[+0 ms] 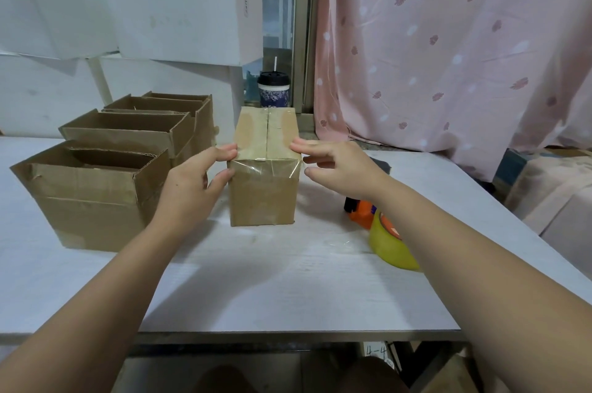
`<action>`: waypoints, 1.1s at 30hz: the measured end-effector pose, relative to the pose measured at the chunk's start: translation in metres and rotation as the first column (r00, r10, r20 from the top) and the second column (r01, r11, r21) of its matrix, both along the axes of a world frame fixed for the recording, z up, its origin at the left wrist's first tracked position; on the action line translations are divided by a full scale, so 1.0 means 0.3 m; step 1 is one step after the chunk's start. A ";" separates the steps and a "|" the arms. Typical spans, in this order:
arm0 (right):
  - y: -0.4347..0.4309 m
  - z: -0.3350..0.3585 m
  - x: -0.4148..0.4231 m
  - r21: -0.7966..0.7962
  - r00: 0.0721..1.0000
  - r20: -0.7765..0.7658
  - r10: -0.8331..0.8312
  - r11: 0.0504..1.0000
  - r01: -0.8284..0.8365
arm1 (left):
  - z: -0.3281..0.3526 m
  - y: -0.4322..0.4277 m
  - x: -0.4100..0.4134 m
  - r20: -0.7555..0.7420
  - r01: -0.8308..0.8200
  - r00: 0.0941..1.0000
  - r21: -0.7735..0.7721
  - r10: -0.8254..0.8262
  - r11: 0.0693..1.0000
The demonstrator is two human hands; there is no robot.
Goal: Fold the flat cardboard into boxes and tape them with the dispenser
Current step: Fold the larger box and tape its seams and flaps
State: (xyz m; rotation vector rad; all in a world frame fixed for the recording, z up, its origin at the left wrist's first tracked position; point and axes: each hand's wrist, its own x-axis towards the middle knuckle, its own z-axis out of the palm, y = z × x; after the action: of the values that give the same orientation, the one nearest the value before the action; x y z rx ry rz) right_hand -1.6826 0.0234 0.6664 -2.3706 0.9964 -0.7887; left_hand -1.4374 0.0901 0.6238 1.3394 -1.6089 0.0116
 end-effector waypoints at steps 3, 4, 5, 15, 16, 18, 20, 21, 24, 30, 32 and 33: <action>-0.006 0.005 -0.003 -0.004 1.000 -0.003 0.006 1.000 -0.006 | 0.002 -0.003 0.000 0.025 0.016 1.000 -0.006 -0.016 1.000; -0.008 0.005 -0.002 -0.001 1.000 -0.001 0.006 1.000 -0.006 | 0.006 -0.004 0.000 0.031 0.023 0.999 -0.007 -0.023 1.000; -0.010 0.005 -0.001 0.001 1.000 0.001 0.004 1.000 -0.004 | 0.011 -0.005 -0.001 0.031 0.029 0.999 -0.007 -0.029 1.000; -0.019 -0.006 0.012 0.014 0.999 0.047 -0.019 1.000 0.018 | 0.018 -0.011 -0.010 -0.040 0.066 0.997 0.008 -0.065 0.998; -0.018 -0.010 0.015 0.012 0.998 0.056 -0.028 1.000 0.028 | 0.018 -0.012 -0.012 -0.049 0.068 0.997 0.006 -0.067 0.998; -0.016 -0.017 0.021 0.016 0.995 0.087 -0.051 0.999 0.050 | 0.016 -0.015 -0.012 -0.060 0.076 0.995 0.003 -0.076 0.997; -0.017 -0.015 0.025 0.027 0.992 0.105 -0.069 0.997 0.067 | 0.010 -0.018 -0.008 -0.071 0.082 0.994 0.016 -0.081 0.996; -0.020 -0.010 0.026 0.014 0.993 0.092 -0.071 0.997 0.070 | 0.006 -0.019 -0.008 -0.076 0.085 0.994 0.022 -0.083 0.996; -0.029 0.002 0.035 -0.039 0.998 0.008 -0.058 0.998 0.058 | -0.004 -0.023 -0.026 -0.078 0.089 0.993 0.010 -0.088 0.996; -0.026 -0.028 0.056 -0.136 0.995 -0.048 -0.088 0.988 0.080 | -0.003 -0.044 -0.035 -0.081 0.023 0.996 -0.005 -0.024 1.000; -0.023 -0.023 0.045 -0.162 0.990 -0.123 -0.065 0.986 0.045 | 0.003 -0.038 -0.028 -0.047 0.028 0.999 0.043 -0.026 0.999; -0.018 -0.017 0.039 -0.159 0.987 -0.156 -0.048 0.987 0.023 | 0.010 -0.031 -0.023 -0.030 0.045 0.999 0.076 -0.043 0.996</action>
State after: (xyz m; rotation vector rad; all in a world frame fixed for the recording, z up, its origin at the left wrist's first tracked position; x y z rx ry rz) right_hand -1.6708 0.0179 0.6614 -2.5917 1.0784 -0.7239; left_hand -1.4444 0.0810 0.6269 1.3564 -1.6288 -0.0961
